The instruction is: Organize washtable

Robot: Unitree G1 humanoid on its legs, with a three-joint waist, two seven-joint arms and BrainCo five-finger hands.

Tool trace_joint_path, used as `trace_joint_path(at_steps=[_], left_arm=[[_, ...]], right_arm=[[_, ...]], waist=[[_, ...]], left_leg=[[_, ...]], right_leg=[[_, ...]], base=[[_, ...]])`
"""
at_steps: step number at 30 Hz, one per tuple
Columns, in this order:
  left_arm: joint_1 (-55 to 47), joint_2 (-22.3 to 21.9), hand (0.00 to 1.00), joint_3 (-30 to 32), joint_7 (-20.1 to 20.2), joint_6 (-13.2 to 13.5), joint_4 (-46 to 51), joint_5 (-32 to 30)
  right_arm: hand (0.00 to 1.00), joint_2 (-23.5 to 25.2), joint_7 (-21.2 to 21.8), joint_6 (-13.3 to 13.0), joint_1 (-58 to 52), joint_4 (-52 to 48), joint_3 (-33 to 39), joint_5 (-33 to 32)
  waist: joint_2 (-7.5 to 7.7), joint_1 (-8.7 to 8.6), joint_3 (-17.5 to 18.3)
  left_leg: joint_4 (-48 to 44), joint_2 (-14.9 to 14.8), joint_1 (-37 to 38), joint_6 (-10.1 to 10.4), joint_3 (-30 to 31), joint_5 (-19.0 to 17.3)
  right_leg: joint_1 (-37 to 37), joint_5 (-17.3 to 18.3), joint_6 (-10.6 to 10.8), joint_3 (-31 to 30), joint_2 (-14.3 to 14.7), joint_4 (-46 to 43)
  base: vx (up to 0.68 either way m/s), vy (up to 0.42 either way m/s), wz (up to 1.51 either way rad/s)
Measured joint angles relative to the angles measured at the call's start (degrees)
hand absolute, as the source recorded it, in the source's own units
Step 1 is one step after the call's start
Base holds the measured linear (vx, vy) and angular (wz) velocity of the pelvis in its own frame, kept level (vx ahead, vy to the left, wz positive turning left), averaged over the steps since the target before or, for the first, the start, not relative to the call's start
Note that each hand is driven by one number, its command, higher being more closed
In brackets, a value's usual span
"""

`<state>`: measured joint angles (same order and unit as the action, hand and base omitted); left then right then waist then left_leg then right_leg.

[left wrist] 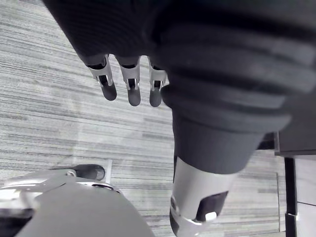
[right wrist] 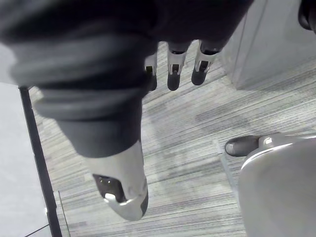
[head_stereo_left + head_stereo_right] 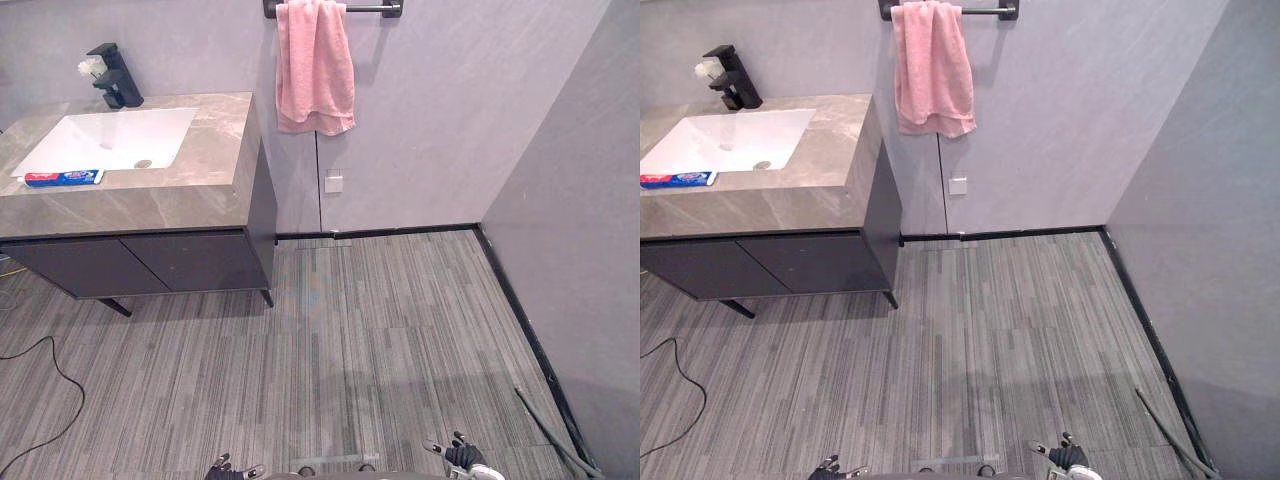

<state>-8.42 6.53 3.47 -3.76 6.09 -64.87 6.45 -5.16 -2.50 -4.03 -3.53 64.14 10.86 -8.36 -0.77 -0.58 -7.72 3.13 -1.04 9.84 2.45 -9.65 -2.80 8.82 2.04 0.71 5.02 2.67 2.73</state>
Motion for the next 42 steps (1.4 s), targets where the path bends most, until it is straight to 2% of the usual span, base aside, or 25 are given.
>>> trace_joint_path(at_steps=[11, 36, 40, 42], left_arm=[[0.0, 0.4, 0.0, -0.1, 0.1, 0.1, -0.4, 0.1], [0.0, 0.5, 0.0, 0.0, 0.0, 0.5, -0.5, 0.2], [0.1, 0.6, 0.0, 0.0, 0.0, 0.7, -0.4, 0.4], [0.2, 0.6, 0.0, 0.0, 0.0, 0.7, -0.4, 0.7]], right_arm=[[0.0, 0.4, 0.0, 0.0, 0.0, 0.5, 0.0, 0.0], [0.0, 0.4, 0.0, 0.1, 0.3, 1.7, 0.0, 0.0], [0.0, 0.3, 0.0, 0.1, 0.4, 1.8, 0.0, 0.0], [0.0, 0.2, 0.0, 0.1, 0.5, 1.8, 0.1, 0.0]], waist=[[0.8, 0.05, 0.2], [1.05, 0.18, 0.1], [1.43, 0.44, 0.0], [1.24, 0.42, -0.1]], left_leg=[[0.5, 0.0, 0.4, 0.0, 0.1, 0.0], [1.0, 0.0, 0.6, -0.1, -0.7, 0.0], [0.7, -0.1, -0.6, -0.6, -2.0, -0.3], [-0.4, -0.2, -2.1, -1.4, -3.1, -0.9]], right_leg=[[1.0, -0.4, -0.6, 1.0, 0.1, 1.3], [0.9, -0.6, -0.9, -0.2, 0.3, 1.9], [-0.4, -0.8, -1.2, -1.4, 0.4, 2.5], [-1.9, -0.8, -1.2, -2.2, 0.4, 1.9]], base=[[-0.02, -0.019, 0.03], [-0.02, -0.011, -0.02], [-0.04, -0.018, -0.19], [-0.01, -0.011, -0.2]])
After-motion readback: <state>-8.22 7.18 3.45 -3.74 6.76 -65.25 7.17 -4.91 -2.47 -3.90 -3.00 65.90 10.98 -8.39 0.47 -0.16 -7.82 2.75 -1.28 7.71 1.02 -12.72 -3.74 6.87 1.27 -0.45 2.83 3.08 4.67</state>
